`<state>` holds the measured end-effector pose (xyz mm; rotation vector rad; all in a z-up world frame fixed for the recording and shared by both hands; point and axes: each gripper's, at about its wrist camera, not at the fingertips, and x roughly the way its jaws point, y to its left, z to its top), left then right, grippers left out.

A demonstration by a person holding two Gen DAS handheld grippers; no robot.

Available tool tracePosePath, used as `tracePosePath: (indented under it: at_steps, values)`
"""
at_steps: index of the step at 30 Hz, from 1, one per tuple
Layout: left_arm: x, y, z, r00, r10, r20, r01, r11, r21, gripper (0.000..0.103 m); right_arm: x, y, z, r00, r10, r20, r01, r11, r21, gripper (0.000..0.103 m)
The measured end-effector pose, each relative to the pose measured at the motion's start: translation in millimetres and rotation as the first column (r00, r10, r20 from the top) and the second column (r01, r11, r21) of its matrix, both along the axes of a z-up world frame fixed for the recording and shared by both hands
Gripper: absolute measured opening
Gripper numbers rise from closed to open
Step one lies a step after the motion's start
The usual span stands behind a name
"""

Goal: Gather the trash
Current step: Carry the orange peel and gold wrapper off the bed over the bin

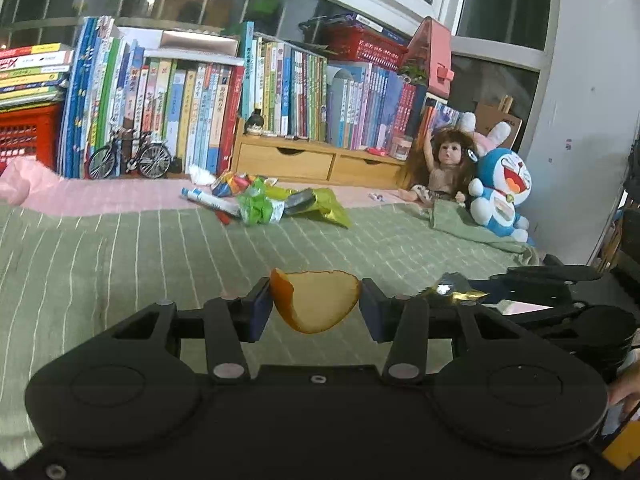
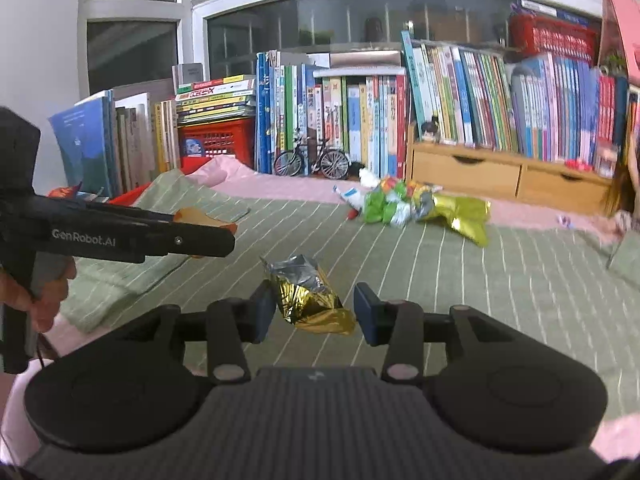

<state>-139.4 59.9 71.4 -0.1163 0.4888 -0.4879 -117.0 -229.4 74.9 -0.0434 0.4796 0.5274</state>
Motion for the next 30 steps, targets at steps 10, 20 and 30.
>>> tracePosePath:
  at_steps: [10,20,30]
  values:
    - [-43.3,14.9,-9.8,0.999,0.023,-0.029,-0.024,0.999,-0.032,0.044,-45.5,-14.5,-5.0,0.997,0.072,-0.043,-0.071,0.997,0.025,0.046]
    - [-104.5,13.3,-9.1,1.0,-0.018,-0.02,0.018,1.0,-0.014,0.045,-82.7,-19.2,-23.7,0.991,0.094,-0.094,-0.092,0.995,0.025,0.049]
    - [-161.2,12.4,-61.0,0.99,-0.007,-0.14,0.003,1.0,-0.027,0.045,-118.5,-17.5,-61.2,0.971,0.123,-0.207,-0.123,0.992,0.013,0.049]
